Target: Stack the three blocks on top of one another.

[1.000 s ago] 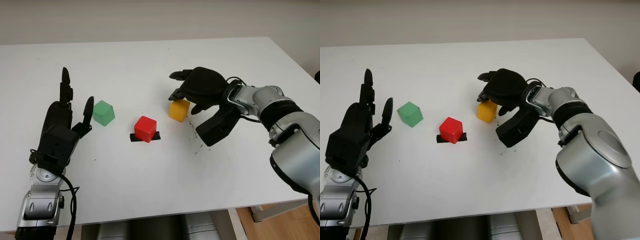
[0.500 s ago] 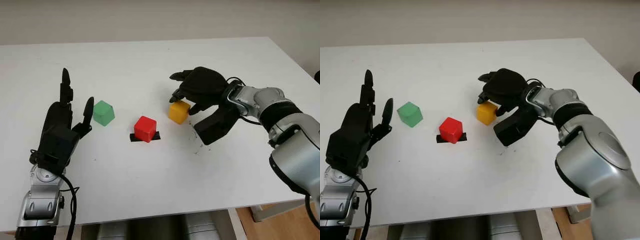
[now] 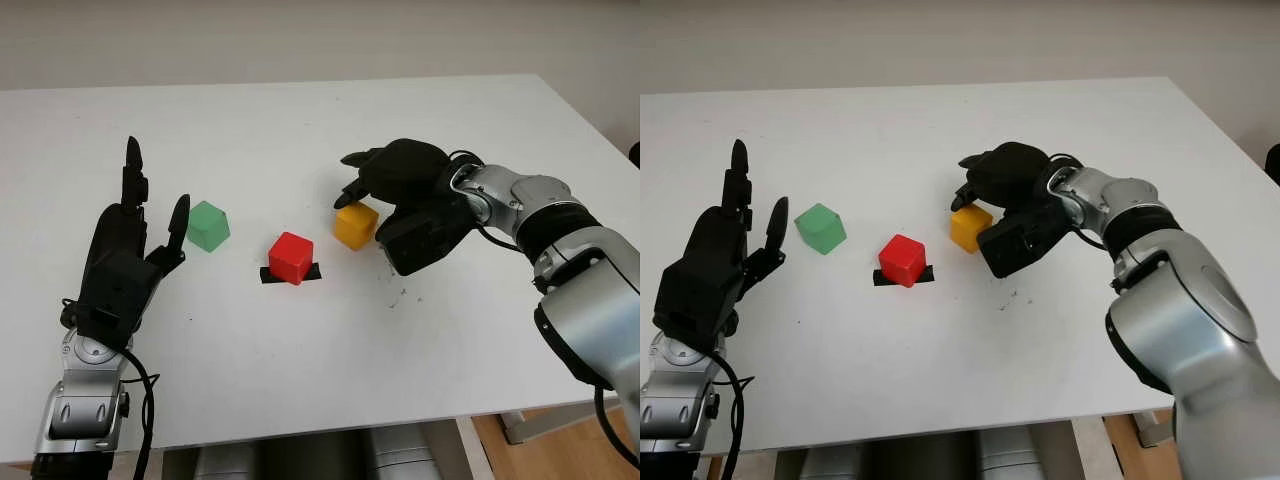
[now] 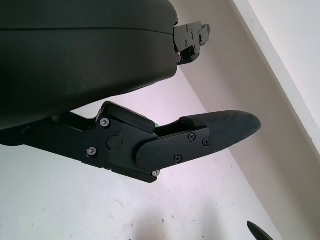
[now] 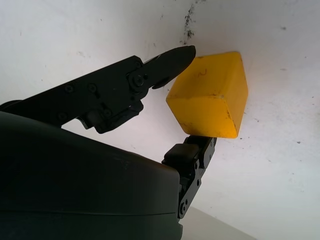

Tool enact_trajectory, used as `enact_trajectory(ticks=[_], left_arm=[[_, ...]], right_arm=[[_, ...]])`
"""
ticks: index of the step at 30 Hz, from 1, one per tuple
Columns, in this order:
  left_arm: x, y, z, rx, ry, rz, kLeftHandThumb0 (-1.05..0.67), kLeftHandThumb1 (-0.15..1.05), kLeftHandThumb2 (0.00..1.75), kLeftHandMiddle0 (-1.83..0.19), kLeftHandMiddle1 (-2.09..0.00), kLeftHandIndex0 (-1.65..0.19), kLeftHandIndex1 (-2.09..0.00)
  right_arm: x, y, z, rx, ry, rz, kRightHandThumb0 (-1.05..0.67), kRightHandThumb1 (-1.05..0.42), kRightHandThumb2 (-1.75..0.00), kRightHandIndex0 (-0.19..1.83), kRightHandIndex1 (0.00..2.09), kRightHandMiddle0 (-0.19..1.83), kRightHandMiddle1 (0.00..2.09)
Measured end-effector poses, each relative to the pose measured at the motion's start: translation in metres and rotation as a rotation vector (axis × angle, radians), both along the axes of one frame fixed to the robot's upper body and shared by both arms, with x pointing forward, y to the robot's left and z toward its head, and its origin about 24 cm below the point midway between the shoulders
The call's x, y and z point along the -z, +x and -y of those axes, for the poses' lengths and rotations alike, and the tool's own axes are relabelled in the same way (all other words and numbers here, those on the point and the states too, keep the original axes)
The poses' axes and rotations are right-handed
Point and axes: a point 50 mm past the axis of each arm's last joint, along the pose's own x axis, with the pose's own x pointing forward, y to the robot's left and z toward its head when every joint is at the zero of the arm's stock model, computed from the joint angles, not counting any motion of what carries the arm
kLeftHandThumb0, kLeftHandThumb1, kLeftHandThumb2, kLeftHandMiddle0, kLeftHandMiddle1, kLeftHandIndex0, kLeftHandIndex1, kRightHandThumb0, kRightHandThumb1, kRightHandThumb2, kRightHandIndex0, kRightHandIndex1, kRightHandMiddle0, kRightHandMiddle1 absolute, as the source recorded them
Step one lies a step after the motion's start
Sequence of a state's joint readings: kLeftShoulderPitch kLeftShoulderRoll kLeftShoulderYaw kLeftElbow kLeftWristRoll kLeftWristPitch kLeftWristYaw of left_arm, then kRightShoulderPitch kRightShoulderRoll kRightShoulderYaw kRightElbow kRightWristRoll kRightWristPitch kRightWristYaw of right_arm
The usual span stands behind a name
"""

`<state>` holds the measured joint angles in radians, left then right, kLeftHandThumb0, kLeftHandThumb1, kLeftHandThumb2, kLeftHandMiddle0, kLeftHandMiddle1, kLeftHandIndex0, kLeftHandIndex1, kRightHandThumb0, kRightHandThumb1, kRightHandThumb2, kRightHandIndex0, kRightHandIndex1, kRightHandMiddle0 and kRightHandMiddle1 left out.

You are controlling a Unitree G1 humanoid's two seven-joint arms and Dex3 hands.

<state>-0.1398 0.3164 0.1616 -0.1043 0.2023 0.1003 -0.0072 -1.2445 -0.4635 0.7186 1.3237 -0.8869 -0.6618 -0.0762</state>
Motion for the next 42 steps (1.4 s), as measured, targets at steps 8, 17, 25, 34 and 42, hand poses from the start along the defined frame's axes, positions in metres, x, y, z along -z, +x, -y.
enact_trajectory(ticks=[8, 17, 25, 34, 42], left_arm=[[0.000, 0.000, 0.000, -0.001, 0.003, 0.000, -0.78, 1.05, 0.68, 0.19, 0.00, 0.19, 0.00], [0.000, 0.000, 0.000, -0.001, 0.001, 0.000, -0.77, 1.05, 0.67, 0.19, 0.00, 0.19, 0.00], [0.000, 0.000, 0.000, 0.001, -0.004, 0.000, -0.77, 1.05, 0.67, 0.19, 0.00, 0.19, 0.00], [0.001, 0.000, 0.000, 0.002, -0.018, -0.005, -0.78, 1.05, 0.65, 0.19, 0.00, 0.19, 0.00], [0.001, 0.000, 0.002, -0.001, -0.014, -0.005, -0.78, 1.05, 0.65, 0.19, 0.00, 0.19, 0.00]], right_arm=[[0.005, -0.001, 0.001, 0.001, 0.002, -0.004, -0.49, -0.81, -0.05, 0.16, 0.05, 0.63, 0.11], [0.009, -0.002, 0.002, -0.007, 0.009, 0.018, -0.46, -0.89, -0.06, 0.24, 0.06, 0.78, 0.55], [0.009, -0.002, 0.002, 0.003, 0.013, 0.012, -0.43, -0.94, -0.06, 0.27, 0.05, 0.46, 1.19], [-0.002, 0.004, 0.006, 0.152, 0.260, -0.151, -0.36, -0.93, -0.05, 0.30, 0.06, 0.45, 1.21], [-0.013, 0.007, 0.014, 0.225, 0.474, -0.255, -0.37, -0.92, -0.05, 0.31, 0.06, 0.44, 1.29]])
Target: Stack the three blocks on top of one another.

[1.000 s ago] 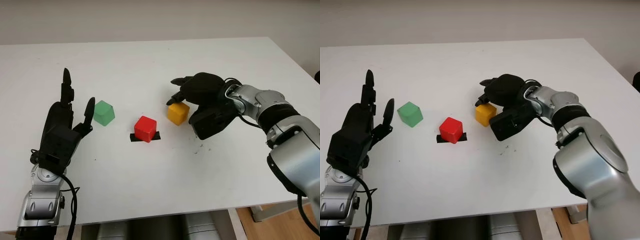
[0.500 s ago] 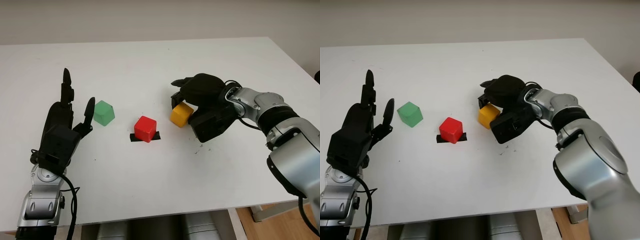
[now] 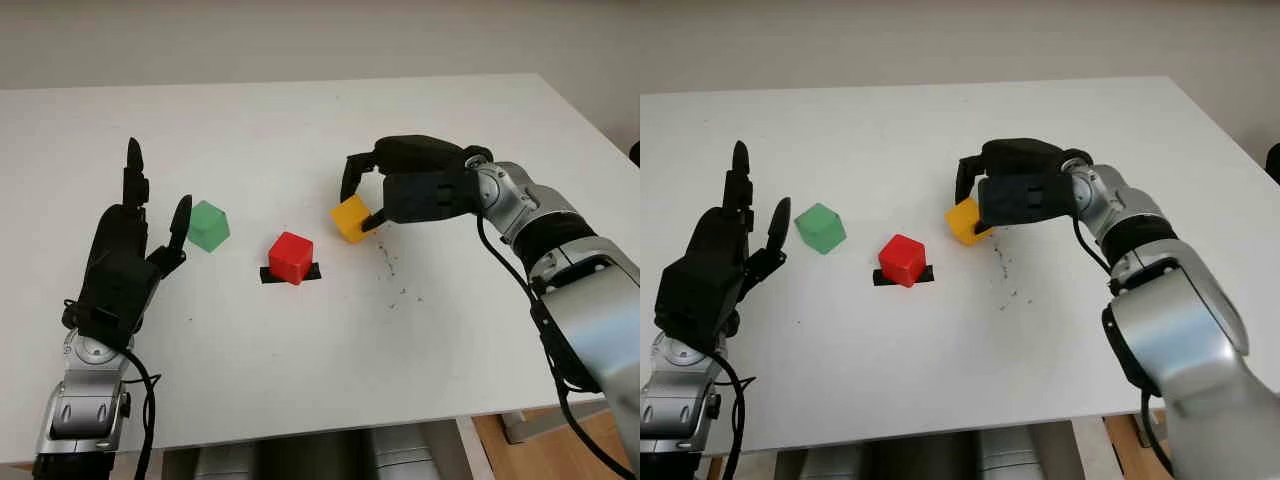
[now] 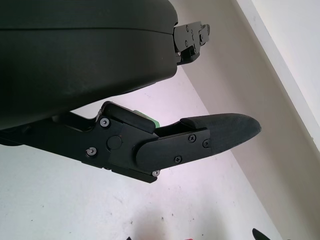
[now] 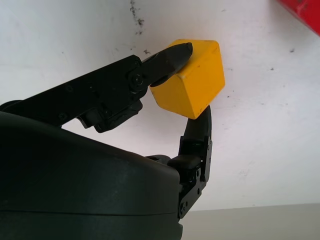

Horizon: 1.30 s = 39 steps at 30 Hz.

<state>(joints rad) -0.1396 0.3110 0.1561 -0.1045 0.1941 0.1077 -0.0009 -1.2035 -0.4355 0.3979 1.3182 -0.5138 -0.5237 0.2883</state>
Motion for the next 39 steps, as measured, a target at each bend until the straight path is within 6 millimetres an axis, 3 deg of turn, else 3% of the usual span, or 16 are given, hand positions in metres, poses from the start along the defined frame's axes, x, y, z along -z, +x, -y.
enact_trajectory(ticks=[15, 23, 29, 39], left_arm=[[0.001, 0.000, 0.000, -0.001, -0.004, -0.003, -0.78, 1.05, 0.65, 0.19, 0.00, 0.19, 0.00], [0.001, 0.000, 0.001, 0.004, -0.014, -0.003, -0.78, 1.05, 0.64, 0.19, 0.00, 0.19, 0.00], [0.000, 0.000, 0.001, 0.003, -0.014, -0.001, -0.77, 1.05, 0.64, 0.19, 0.00, 0.19, 0.00], [-0.002, -0.001, 0.000, 0.000, -0.003, 0.001, -0.78, 1.05, 0.65, 0.19, 0.00, 0.19, 0.00]], right_arm=[[-0.003, -0.002, -0.001, -0.012, 0.183, -0.061, -0.42, -0.91, -0.05, 0.33, 0.06, 0.42, 1.40], [-0.020, -0.003, -0.012, -0.079, 0.546, -0.107, -0.36, -0.93, -0.06, 0.30, 0.04, 0.33, 1.56], [-0.010, -0.005, -0.023, -0.109, 0.757, -0.283, -0.42, -0.96, -0.06, 0.25, 0.02, 0.28, 1.63], [0.003, -0.014, -0.032, -0.146, 0.859, -0.435, -0.49, -0.96, -0.05, 0.23, 0.03, 0.30, 1.64]])
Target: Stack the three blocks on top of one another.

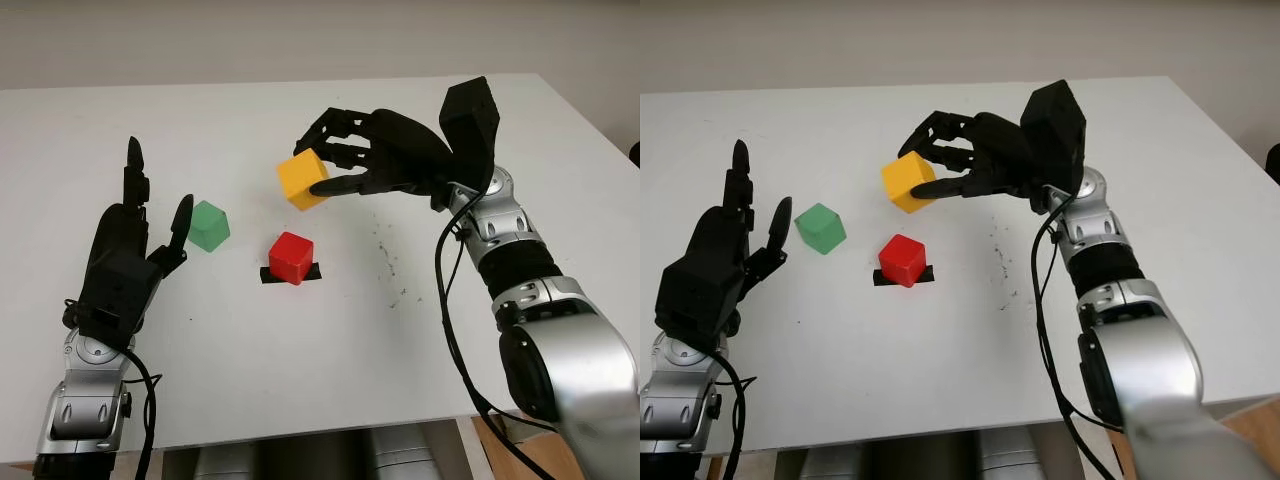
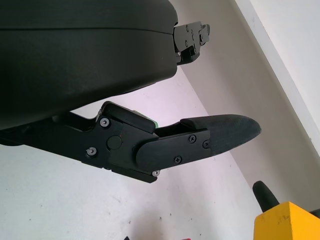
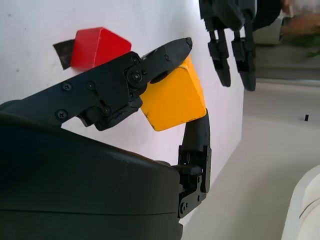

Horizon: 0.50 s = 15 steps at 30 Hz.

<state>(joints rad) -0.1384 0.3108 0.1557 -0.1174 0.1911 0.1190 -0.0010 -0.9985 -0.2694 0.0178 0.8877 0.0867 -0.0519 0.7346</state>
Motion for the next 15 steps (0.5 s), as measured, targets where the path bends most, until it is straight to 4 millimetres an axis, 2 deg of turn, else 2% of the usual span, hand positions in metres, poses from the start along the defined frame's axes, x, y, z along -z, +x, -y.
enact_trajectory(ticks=[5, 15], left_arm=[[0.000, 0.000, 0.000, 0.001, -0.005, 0.001, -0.77, 1.05, 0.64, 0.19, 0.00, 0.19, 0.00], [0.000, 0.000, 0.000, 0.000, -0.009, 0.003, -0.77, 1.05, 0.64, 0.19, 0.00, 0.19, 0.00]], right_arm=[[0.014, -0.004, -0.006, -0.021, 0.008, -0.051, -0.51, -0.94, -0.05, 0.24, 0.04, 0.35, 1.60], [0.028, -0.008, -0.019, -0.052, -0.006, -0.112, -0.50, -0.91, -0.05, 0.24, 0.05, 0.39, 1.59]])
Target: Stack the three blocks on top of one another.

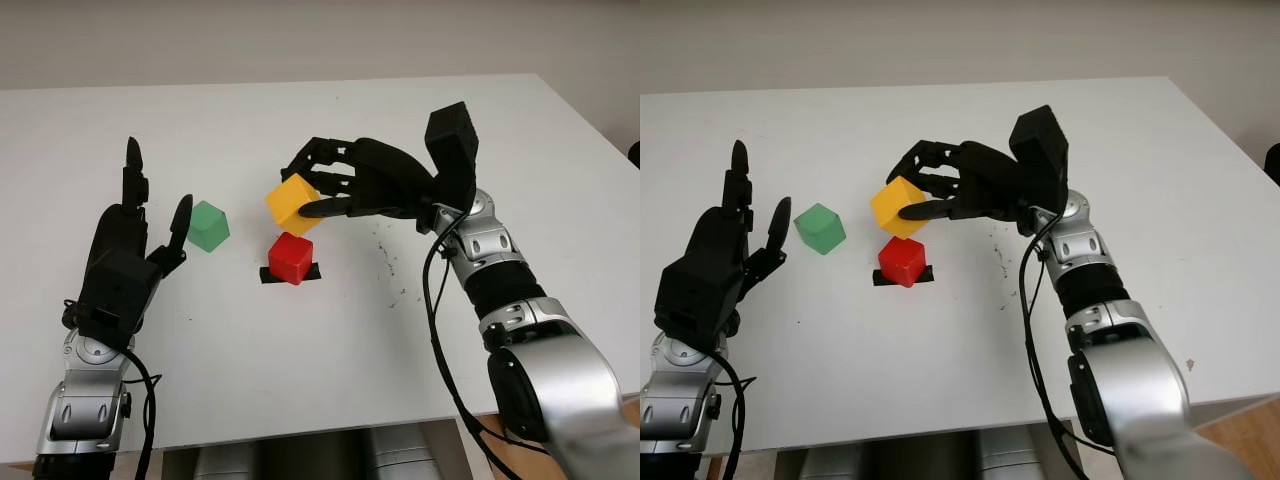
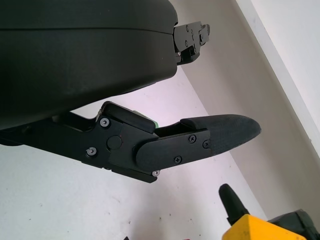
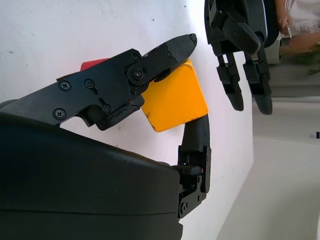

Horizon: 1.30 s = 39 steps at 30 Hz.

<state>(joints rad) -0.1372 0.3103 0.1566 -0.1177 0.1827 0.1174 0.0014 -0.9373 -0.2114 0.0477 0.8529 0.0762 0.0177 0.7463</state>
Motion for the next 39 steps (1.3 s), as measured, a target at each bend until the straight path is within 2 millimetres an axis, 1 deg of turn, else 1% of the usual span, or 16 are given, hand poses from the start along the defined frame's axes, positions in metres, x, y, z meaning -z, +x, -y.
enact_trajectory(ticks=[8, 17, 28, 34, 39], left_arm=[[0.001, -0.001, -0.001, -0.005, 0.001, -0.004, -0.77, 1.05, 0.64, 0.19, 0.00, 0.19, 0.00], [0.002, -0.002, 0.000, -0.007, -0.002, -0.002, -0.77, 1.05, 0.63, 0.19, 0.00, 0.19, 0.00], [0.005, -0.003, 0.000, -0.006, -0.020, -0.006, -0.76, 1.05, 0.63, 0.19, 0.00, 0.19, 0.00], [0.006, -0.004, 0.000, -0.008, -0.023, -0.009, -0.77, 1.05, 0.63, 0.19, 0.00, 0.19, 0.00], [0.006, -0.004, 0.000, -0.010, -0.018, -0.010, -0.77, 1.05, 0.63, 0.19, 0.00, 0.19, 0.00]], right_arm=[[0.007, -0.002, -0.007, -0.004, -0.040, -0.037, -0.46, -0.92, -0.05, 0.23, 0.04, 0.39, 1.58], [0.009, -0.002, -0.012, 0.004, -0.058, -0.024, -0.53, -0.90, -0.05, 0.24, 0.05, 0.45, 1.58], [0.016, -0.003, -0.016, 0.003, -0.077, -0.018, -0.51, -0.91, -0.05, 0.26, 0.06, 0.45, 1.55], [0.016, -0.003, -0.017, 0.000, -0.080, -0.008, -0.51, -0.91, -0.05, 0.26, 0.06, 0.44, 1.56], [0.013, -0.003, -0.016, -0.005, -0.101, 0.055, -0.55, -0.90, -0.05, 0.27, 0.06, 0.46, 1.56]])
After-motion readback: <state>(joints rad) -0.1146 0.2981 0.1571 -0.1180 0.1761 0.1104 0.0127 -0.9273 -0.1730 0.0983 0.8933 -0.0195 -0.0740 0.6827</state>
